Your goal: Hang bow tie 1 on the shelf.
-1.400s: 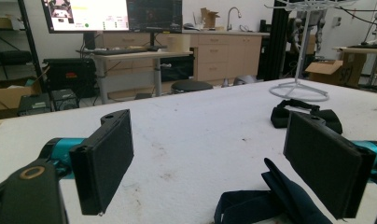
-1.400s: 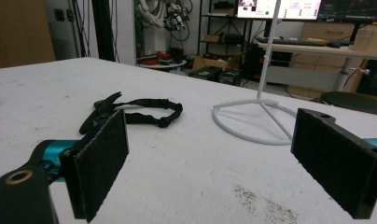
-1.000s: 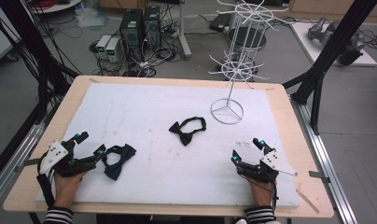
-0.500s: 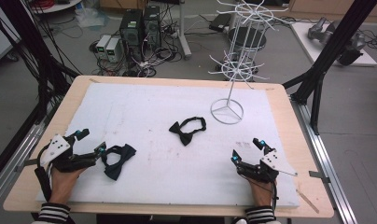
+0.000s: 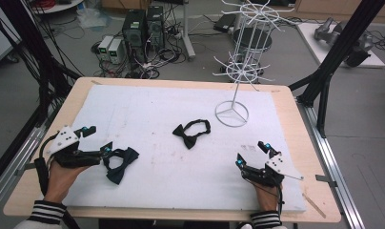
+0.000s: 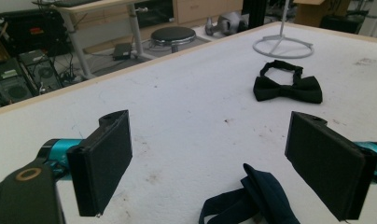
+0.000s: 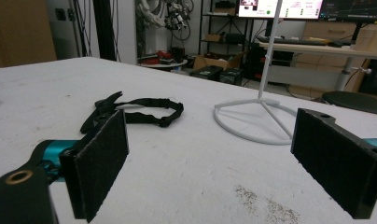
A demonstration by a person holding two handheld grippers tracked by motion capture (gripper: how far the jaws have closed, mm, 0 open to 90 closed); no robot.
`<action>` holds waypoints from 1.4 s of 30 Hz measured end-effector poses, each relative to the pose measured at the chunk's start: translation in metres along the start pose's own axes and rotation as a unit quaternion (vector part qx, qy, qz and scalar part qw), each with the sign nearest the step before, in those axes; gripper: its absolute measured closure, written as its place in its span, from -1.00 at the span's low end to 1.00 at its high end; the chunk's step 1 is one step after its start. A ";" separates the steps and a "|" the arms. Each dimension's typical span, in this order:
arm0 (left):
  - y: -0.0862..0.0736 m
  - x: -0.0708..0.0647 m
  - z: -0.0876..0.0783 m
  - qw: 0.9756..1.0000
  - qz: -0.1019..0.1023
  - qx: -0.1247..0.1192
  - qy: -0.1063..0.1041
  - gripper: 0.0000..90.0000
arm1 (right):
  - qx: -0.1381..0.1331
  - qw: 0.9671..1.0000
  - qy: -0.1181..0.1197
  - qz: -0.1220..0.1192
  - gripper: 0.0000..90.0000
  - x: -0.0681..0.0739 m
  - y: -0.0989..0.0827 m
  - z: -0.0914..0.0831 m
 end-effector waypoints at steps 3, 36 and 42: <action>0.003 -0.002 0.001 1.000 0.005 0.015 -0.005 -0.66 | 0.001 1.000 0.000 0.002 -0.77 0.000 0.000 0.000; -0.013 -0.029 0.003 0.980 0.032 0.181 -0.077 -0.64 | -0.001 1.000 -0.002 -0.002 -0.77 -0.001 0.000 0.000; -0.017 -0.036 0.002 0.975 0.036 0.202 -0.081 -0.63 | 0.001 1.000 -0.002 0.002 -0.77 0.000 0.000 0.000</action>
Point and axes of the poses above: each handheld gripper's, and its own axes: z roughly forward along the jaws, y roughly out of its top, x roughly to its left, the point moved 8 cm from there along z, roughly forward along the jaws, and after that the axes turned 1 degree about -y, right-handed, at the moved point
